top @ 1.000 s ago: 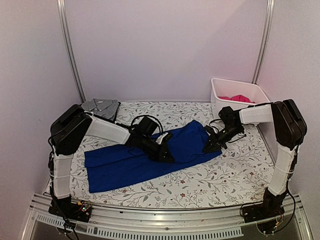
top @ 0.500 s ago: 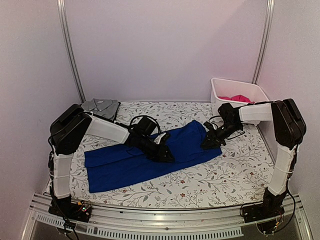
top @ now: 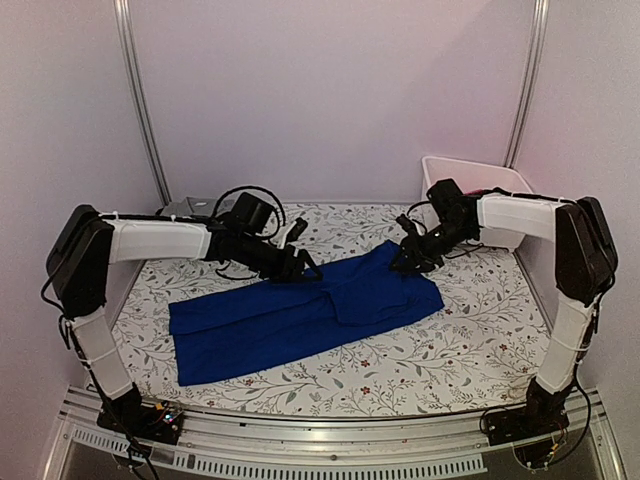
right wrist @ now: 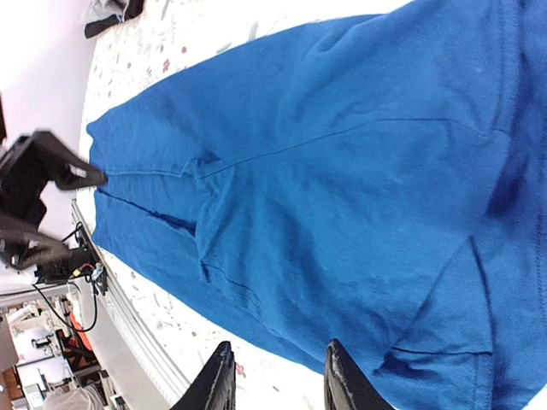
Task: Fold and stack the mixed laundry pile
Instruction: Smooth out the rectangle-folded T-shirt at the center of the board, then rotate the rectangle-folded T-shirt at the center of the board.
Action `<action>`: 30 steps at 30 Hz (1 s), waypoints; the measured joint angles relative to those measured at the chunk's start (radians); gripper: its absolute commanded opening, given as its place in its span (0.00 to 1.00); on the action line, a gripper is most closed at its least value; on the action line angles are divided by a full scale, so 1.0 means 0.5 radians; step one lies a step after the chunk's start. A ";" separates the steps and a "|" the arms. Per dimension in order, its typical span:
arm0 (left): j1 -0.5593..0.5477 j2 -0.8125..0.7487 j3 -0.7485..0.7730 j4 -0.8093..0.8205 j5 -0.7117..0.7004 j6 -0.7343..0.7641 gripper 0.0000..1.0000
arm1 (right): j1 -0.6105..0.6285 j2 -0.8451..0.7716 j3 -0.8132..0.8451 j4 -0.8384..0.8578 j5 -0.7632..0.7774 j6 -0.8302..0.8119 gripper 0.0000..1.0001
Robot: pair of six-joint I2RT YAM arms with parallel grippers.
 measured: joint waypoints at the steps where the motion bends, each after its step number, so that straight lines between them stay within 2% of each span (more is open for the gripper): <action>1: 0.045 0.000 0.002 -0.022 -0.040 0.019 0.72 | 0.036 0.004 0.014 0.003 0.008 0.001 0.35; 4: 0.185 0.021 -0.002 -0.148 -0.182 0.063 0.72 | 0.148 0.077 0.037 0.010 0.030 0.008 0.35; 7: 0.297 0.021 -0.035 -0.224 -0.281 0.081 0.78 | 0.211 0.221 0.037 -0.005 0.085 0.011 0.35; 12: 0.390 -0.034 -0.151 -0.263 -0.394 0.082 0.82 | 0.193 0.429 0.082 -0.067 0.212 -0.019 0.33; 16: 0.407 -0.153 -0.243 -0.294 -0.446 0.081 0.81 | 0.154 0.589 0.348 -0.175 0.270 -0.078 0.31; 18: 0.421 -0.224 -0.286 -0.299 -0.464 0.082 0.79 | 0.137 0.738 0.611 -0.227 0.333 -0.114 0.30; 21: 0.461 -0.309 -0.333 -0.324 -0.505 0.082 0.72 | 0.116 1.018 1.110 -0.314 0.434 -0.166 0.31; 24: 0.488 -0.358 -0.346 -0.378 -0.560 0.104 0.57 | 0.103 1.360 1.720 -0.336 0.532 -0.186 0.33; 27: 0.491 -0.388 -0.349 -0.443 -0.614 0.138 0.42 | 0.096 1.477 1.926 -0.311 0.602 -0.166 0.38; 30: 0.480 -0.391 -0.349 -0.509 -0.697 0.175 0.33 | 0.095 1.444 1.870 -0.253 0.685 -0.147 0.42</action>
